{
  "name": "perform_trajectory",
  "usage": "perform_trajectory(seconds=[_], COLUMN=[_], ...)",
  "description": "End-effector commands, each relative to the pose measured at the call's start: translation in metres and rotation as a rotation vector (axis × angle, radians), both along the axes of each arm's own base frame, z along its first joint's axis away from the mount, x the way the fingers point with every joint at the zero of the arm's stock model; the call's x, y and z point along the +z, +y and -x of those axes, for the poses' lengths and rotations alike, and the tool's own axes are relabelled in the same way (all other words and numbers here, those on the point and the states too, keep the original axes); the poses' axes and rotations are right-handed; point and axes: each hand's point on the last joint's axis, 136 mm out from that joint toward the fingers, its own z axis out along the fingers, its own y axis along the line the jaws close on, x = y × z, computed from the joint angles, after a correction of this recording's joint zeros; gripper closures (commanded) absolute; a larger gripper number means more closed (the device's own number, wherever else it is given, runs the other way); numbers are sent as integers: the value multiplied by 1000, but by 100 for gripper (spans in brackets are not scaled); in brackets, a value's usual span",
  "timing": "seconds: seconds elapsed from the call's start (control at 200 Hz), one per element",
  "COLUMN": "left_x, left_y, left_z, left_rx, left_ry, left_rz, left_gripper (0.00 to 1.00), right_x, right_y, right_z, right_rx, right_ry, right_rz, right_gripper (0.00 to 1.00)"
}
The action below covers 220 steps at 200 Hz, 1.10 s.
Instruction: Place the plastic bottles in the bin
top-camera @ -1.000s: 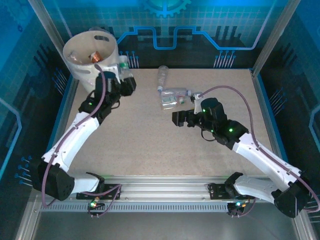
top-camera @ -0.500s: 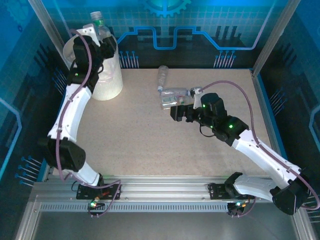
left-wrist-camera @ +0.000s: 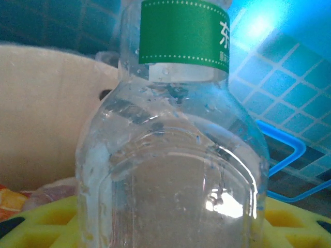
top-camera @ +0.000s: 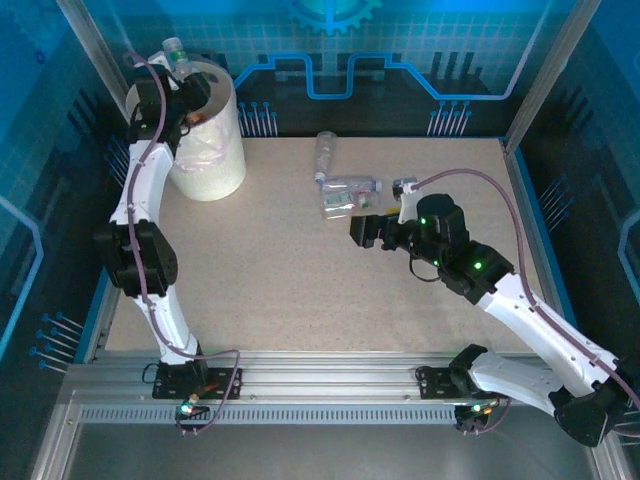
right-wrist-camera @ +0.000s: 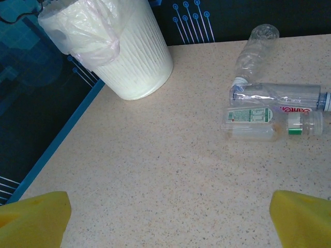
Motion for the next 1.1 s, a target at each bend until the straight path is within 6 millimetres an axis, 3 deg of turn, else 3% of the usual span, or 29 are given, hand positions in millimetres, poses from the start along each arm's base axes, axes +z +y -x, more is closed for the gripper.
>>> perform_trajectory(seconds=[0.0, 0.11, 0.28, 0.53, 0.74, 0.895, 1.095], left_x=[9, 5, 13, 30, 48, 60, 73], left_y=[-6, -8, -22, -28, -34, -49, -76], left_z=[-6, -12, -18, -6, 12, 30, 71], left_rx=[-9, -12, -87, -109, -121, -148, -203], left_ry=[-24, -18, -16, -22, -46, -65, -97], left_rz=[77, 127, 167, 173, 182, 179, 202], left_gripper=[44, 41, 26, 15, 12, 10, 5], right_x=[-2, -3, -8, -17, -21, -36, -61], right_y=[-6, -8, -12, -19, -24, -28, -39], right_z=[0, 1, 1, -8, -13, -21, -44], right_rx=[-18, -24, -43, -104, -144, -154, -120], right_ry=[6, 13, 22, 49, 67, 84, 111], right_rz=[2, 12, 26, 31, 35, 92, 222], right_gripper=[0, 0, 0, 0, 0, 0, 0])
